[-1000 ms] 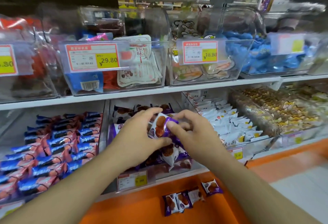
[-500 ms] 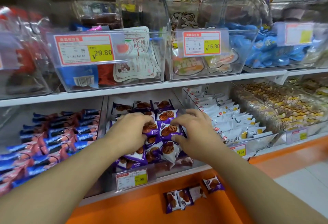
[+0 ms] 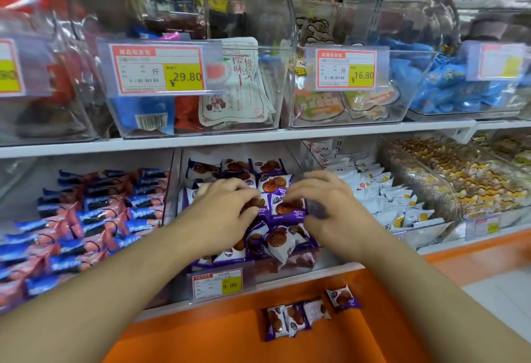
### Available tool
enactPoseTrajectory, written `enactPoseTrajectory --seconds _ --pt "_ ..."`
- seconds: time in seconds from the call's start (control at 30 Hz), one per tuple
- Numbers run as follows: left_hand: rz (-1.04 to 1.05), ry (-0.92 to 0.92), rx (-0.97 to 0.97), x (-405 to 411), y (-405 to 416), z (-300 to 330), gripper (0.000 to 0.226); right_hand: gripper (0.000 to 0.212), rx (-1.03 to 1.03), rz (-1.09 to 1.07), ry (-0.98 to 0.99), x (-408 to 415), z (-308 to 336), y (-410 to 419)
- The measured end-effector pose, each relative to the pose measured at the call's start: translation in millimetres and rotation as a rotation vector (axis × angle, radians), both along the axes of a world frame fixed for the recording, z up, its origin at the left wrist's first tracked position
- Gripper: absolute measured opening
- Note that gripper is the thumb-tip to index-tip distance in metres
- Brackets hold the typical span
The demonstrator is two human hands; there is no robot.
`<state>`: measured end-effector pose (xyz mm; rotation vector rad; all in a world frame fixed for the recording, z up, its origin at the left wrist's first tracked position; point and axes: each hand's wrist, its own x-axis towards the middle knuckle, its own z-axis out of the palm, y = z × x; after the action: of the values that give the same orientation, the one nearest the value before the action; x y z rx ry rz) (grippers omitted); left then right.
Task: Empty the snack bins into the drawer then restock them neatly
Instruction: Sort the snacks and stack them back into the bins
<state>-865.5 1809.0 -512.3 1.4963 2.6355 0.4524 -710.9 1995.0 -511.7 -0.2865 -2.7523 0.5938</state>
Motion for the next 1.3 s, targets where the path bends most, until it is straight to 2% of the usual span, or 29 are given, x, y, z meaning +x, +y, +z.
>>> enactPoseTrajectory --seconds 0.07,0.13,0.23,0.37,0.5,0.63,0.77,0.83,0.9,1.0,1.07,1.13,1.2,1.3 --pt "-0.026 -0.02 0.06 6.8 -6.2 -0.3 0.033 0.044 0.031 0.107 -0.086 10.4 8.1 -13.1" --pt "-0.074 -0.043 0.064 14.8 -11.2 -1.6 0.027 0.055 0.119 0.135 -0.171 13.4 7.9 -22.1" --pt "-0.107 -0.075 0.045 27.2 -13.8 -5.9 0.02 0.054 0.163 0.112 -0.14 10.6 2.2 -24.4" --pt "-0.037 -0.184 0.017 40.5 -11.0 -7.9 0.05 0.032 0.241 0.042 -0.043 9.3 -2.7 -20.6" --pt "-0.004 -0.249 0.042 50.3 0.2 -1.4 0.059 0.037 0.237 0.025 -0.097 13.1 -3.0 -20.1" --pt "0.048 -0.294 0.047 55.5 5.1 6.0 0.045 0.03 0.213 -0.043 -0.108 15.4 -2.5 -15.8" --pt "0.153 -0.314 0.215 53.2 -4.9 5.5 0.024 0.032 0.191 -0.173 0.022 18.0 0.2 -12.1" --pt "0.21 -0.308 0.324 54.4 -10.7 6.0 0.021 0.024 0.125 -0.222 0.068 20.6 4.5 -14.1" --pt "0.279 -0.321 0.477 57.3 -13.9 6.9 0.02 0.005 -0.088 -0.238 0.068 19.6 9.1 -19.0" --pt "0.295 -0.392 0.635 67.5 -10.2 4.9 0.02 0.022 -0.512 -0.198 0.018 14.4 12.5 -32.0" --pt "0.239 -0.482 0.646 76.1 -6.2 2.2 0.018 0.024 -0.626 -0.185 0.033 12.2 11.2 -34.7" --pt "0.191 -0.496 0.622 79.6 -6.3 1.2 0.023 0.027 -0.654 -0.201 0.06 13.6 10.5 -30.2" --pt "0.145 -0.328 0.563 73.6 -8.8 0.4 0.039 0.033 -0.552 -0.186 0.039 17.2 10.3 -24.3" --pt "-0.003 -0.082 0.329 61.1 -8.2 1.2 0.08 0.035 -0.331 -0.087 -0.111 22.5 8.1 -24.4"
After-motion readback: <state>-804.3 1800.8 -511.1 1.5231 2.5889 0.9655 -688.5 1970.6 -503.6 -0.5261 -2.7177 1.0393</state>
